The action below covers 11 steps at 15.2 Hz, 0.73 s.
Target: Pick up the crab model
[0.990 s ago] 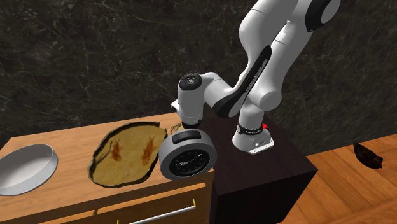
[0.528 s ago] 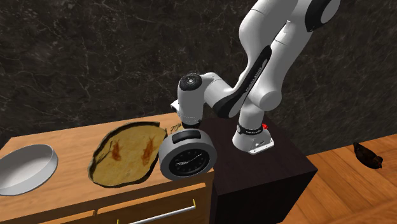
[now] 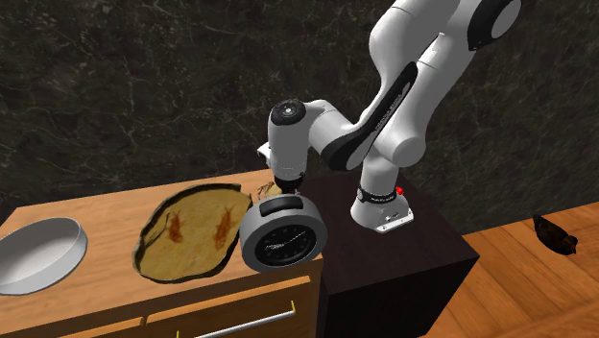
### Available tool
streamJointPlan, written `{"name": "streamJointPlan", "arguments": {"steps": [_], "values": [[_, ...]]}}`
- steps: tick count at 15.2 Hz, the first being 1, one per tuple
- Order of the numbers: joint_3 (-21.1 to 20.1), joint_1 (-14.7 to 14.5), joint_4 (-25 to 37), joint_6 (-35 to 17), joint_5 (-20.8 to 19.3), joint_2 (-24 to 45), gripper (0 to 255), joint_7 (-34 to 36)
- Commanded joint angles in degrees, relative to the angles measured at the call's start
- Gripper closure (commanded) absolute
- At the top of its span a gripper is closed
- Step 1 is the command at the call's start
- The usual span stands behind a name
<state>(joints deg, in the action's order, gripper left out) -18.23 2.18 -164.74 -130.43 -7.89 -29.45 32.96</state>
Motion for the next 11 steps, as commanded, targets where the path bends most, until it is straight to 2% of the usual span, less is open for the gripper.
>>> {"name": "streamJointPlan", "arguments": {"steps": [1, 9, 11], "values": [[0.43, -0.39, 1.00, 2.39, 0.49, -1.44, 255, -0.80], [1.82, -1.38, 4.33, 10.41, 1.61, -6.37, 255, -3.24], [1.84, -1.40, 4.40, 10.55, 1.63, -6.45, 255, -3.28]]}}
